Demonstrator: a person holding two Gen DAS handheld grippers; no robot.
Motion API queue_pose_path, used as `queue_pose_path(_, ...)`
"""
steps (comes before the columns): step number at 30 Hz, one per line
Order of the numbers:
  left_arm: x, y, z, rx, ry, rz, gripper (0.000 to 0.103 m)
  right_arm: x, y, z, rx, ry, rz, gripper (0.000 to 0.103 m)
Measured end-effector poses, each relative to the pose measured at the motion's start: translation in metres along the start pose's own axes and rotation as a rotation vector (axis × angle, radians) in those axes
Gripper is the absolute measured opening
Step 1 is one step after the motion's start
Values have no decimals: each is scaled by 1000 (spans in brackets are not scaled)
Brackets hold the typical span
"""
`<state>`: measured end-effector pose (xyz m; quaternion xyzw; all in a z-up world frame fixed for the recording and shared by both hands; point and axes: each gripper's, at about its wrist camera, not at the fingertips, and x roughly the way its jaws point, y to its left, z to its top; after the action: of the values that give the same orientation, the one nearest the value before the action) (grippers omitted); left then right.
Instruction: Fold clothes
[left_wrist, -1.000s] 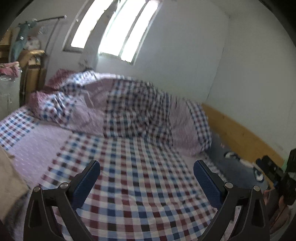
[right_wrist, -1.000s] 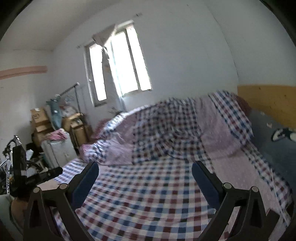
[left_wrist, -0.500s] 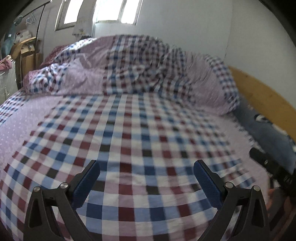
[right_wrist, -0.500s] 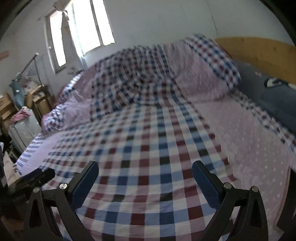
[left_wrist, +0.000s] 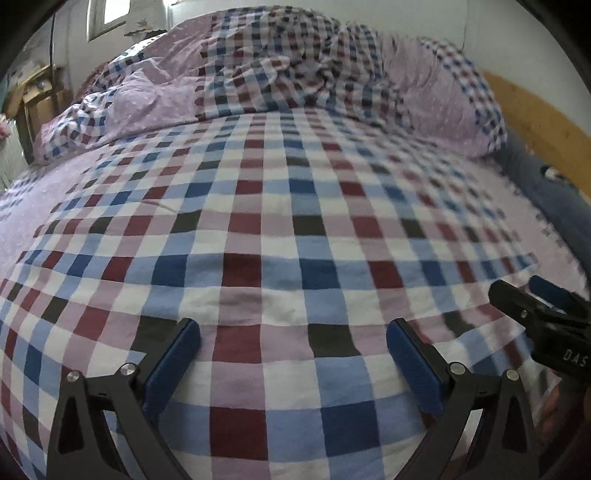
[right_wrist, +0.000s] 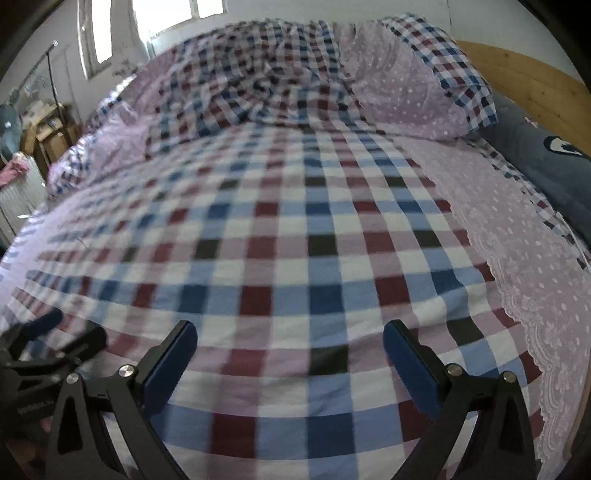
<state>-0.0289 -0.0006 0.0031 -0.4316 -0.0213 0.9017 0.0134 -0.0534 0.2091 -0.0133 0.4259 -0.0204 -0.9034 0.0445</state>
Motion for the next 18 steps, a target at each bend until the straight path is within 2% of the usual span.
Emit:
queue_pose_path(3,5,-5,-1,24,11,36,103,8,-3,0,14,34,1,103)
queue_pose_path(10,7,-5,-4,12,10,37,103,16,11,-2,-59,58,-64,103)
queue_pose_path(18,10,-3,0,26,17,38,103,16,16,-3,-74,64,-86,103)
